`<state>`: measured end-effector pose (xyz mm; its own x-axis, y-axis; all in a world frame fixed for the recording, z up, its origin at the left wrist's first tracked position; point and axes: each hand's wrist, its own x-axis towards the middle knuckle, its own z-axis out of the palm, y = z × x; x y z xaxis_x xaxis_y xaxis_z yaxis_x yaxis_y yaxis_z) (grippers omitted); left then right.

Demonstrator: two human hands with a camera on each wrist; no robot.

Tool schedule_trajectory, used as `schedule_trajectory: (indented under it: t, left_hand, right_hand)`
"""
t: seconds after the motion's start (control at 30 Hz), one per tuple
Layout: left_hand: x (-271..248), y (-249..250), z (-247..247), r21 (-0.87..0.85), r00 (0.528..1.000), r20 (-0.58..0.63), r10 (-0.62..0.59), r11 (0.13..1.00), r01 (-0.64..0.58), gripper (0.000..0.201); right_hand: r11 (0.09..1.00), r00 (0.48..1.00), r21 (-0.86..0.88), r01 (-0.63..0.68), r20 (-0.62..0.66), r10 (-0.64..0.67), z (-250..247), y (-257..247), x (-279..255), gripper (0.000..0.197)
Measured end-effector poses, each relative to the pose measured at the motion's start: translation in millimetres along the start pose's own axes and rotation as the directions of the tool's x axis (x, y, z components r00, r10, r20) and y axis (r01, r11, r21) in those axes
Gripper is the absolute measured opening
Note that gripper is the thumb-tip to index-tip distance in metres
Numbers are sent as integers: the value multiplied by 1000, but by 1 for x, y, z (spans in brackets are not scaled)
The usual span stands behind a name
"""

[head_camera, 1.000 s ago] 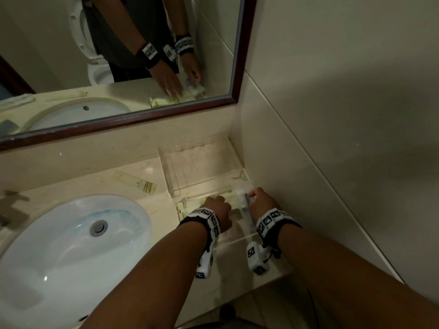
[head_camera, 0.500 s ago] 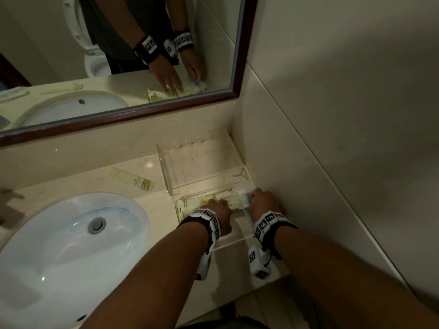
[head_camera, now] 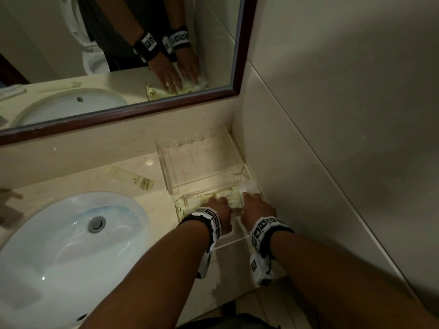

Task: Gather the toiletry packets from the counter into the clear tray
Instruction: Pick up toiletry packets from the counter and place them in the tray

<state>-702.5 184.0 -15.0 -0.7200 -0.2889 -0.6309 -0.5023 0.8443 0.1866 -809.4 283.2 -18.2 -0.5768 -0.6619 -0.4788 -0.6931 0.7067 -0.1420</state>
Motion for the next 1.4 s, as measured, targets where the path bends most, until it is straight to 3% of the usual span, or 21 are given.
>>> schedule_trajectory:
  t: [0.27, 0.53, 0.7, 0.87, 1.2, 1.4]
  left_hand:
    - [-3, 0, 1, 11, 1000, -14, -1, 1000, 2, 48]
    - [-4, -1, 2, -3, 1000, -20, 6, 1000, -6, 50]
    - [-3, -1, 3, -19, 1000, -12, 1, 1000, -2, 51]
    - [-3, -1, 2, -4, 1000, -17, 1, 1000, -1, 50]
    - [-2, 0, 2, -26, 1000, -8, 5, 1000, -5, 49]
    - [-2, 0, 3, -32, 1000, -12, 3, 999, -4, 55]
  right_hand:
    - [1000, 999, -6, 15, -52, -16, 13, -6, 3, 47]
    - [997, 997, 13, 71, 30, -72, 13, -5, 8, 62]
    - [992, 991, -8, 123, 57, -122, 1, -4, 12, 45]
    - [994, 996, 63, 88, -32, -86, 11, -4, 6, 54]
    - [996, 995, 49, 79, 54, -81, -7, -5, 14, 51]
    - [997, 995, 69, 39, 93, -46, 8, -11, 13, 70]
